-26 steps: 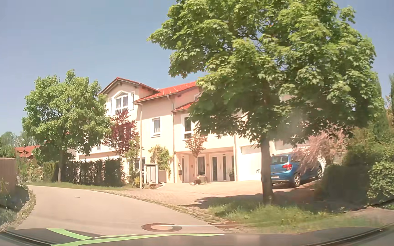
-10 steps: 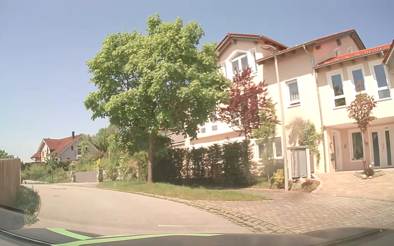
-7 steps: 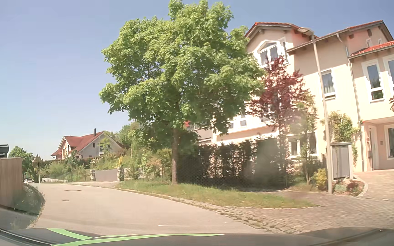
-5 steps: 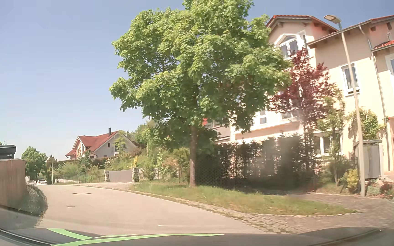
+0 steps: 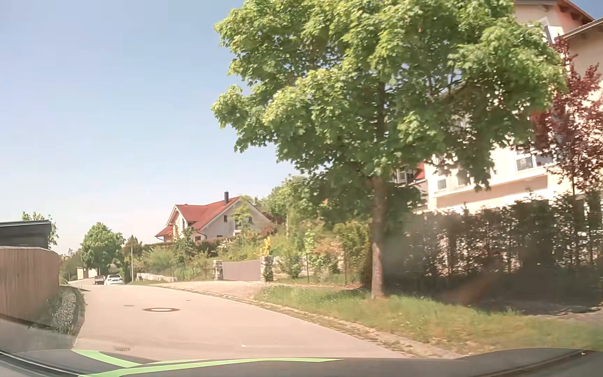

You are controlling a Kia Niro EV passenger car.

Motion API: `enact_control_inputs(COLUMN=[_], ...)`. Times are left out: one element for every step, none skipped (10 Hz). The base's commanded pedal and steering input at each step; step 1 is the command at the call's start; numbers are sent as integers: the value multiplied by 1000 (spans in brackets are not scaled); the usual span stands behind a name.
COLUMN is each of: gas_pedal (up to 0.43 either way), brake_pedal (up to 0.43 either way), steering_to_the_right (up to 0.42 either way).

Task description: Follow the waypoints while adhering to traffic rules and regulations

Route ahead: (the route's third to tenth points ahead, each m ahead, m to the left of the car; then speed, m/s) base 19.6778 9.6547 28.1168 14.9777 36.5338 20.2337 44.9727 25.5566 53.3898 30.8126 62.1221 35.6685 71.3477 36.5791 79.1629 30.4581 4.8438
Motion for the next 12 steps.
enact_control_inputs(gas_pedal=[157,157,157,150,150,150,150,138,130,110,110,98], brake_pedal=[0,0,0,0,0,0,0,0,0,0,0,0], steering_to_the_right=[-261,-257,-252,-247,-245,-241,-237,-225,-209,-195,-181,-177])
